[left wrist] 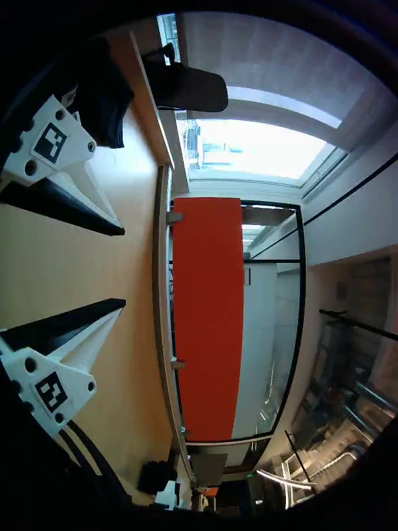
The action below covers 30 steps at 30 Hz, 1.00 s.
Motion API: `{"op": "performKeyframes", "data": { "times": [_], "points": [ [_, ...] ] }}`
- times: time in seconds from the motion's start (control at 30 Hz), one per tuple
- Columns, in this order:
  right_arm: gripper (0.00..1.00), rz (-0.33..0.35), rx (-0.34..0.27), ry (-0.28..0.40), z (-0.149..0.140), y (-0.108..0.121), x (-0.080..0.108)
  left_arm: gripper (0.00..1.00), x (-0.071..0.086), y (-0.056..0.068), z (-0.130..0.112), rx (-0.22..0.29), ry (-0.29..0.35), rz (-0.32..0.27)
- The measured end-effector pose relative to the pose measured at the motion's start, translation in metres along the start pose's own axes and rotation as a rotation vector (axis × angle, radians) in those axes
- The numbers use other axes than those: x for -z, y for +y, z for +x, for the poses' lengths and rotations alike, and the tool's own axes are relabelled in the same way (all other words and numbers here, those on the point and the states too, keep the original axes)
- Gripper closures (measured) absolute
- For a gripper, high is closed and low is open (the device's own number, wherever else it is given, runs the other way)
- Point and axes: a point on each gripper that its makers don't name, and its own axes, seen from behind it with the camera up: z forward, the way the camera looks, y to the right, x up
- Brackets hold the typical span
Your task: Fold towel
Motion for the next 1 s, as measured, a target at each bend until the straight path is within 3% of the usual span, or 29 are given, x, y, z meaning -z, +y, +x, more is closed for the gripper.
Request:
{"op": "performKeyframes", "data": {
  "times": [1.0],
  "points": [
    [0.05,0.004,0.000,0.000,-0.0009,-0.0014,-0.0001,0.31,-0.0009,0.0001,-0.0008,0.000,0.000,0.000]
  ]
}}
